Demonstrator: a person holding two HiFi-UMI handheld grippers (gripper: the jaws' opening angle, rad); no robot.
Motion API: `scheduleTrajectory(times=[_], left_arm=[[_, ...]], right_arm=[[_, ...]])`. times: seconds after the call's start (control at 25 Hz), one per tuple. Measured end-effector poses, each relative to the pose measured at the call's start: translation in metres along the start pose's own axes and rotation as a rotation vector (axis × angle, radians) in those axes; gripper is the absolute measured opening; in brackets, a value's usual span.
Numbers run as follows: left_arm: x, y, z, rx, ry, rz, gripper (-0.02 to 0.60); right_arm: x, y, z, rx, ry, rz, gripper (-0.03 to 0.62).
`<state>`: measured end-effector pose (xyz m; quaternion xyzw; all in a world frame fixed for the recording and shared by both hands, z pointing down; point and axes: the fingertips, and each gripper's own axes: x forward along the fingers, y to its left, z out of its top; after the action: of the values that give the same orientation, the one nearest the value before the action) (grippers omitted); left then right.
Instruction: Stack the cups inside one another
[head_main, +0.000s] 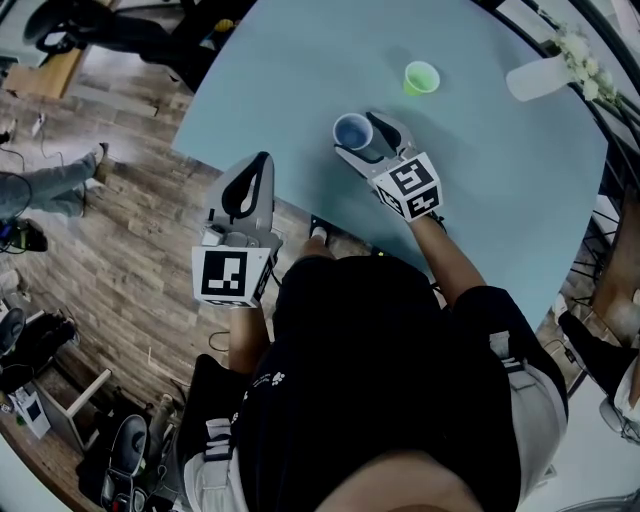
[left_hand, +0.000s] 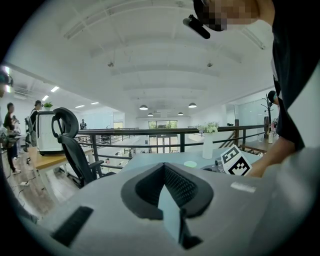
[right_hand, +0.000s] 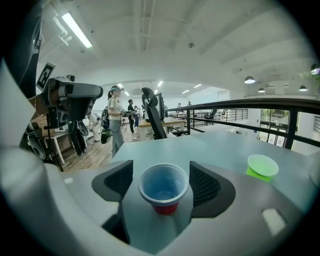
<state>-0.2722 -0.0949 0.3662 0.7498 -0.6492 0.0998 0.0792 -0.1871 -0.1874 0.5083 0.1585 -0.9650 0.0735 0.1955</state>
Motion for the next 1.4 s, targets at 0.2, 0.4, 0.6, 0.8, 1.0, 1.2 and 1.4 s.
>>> scheduleTrajectory(times=[0.2, 0.4, 0.6, 0.8, 1.0, 1.2, 1.4], left_arm=[[0.007, -0.005, 0.005, -0.002, -0.015, -0.024, -0.009], [0.017, -0.011, 0.007, 0.007, -0.021, -0.064, -0.009], [0.028, -0.018, 0.010, 0.016, -0.025, -0.105, -0.009], [0.041, -0.027, 0.011, 0.026, -0.021, -0.153, -0.009], [0.054, -0.035, 0.013, 0.037, -0.018, -0.194, -0.009], [0.069, -0.043, 0.016, 0.047, -0.011, -0.232, -0.009], [0.081, -0.051, 0.020, 0.064, -0.005, -0.272, -0.009]], right_arm=[[-0.013, -0.006, 0.017, 0.025, -0.071, -0.027, 0.288], [-0.031, -0.015, 0.031, 0.045, -0.139, -0.083, 0.176], [-0.050, -0.024, 0.039, 0.083, -0.199, -0.142, 0.110], [-0.072, -0.035, 0.040, 0.101, -0.236, -0.221, 0.049], [-0.094, -0.050, 0.037, 0.117, -0.255, -0.306, 0.046], [-0.104, -0.071, 0.031, 0.150, -0.262, -0.376, 0.048], [-0.109, -0.096, 0.025, 0.175, -0.276, -0.459, 0.072]])
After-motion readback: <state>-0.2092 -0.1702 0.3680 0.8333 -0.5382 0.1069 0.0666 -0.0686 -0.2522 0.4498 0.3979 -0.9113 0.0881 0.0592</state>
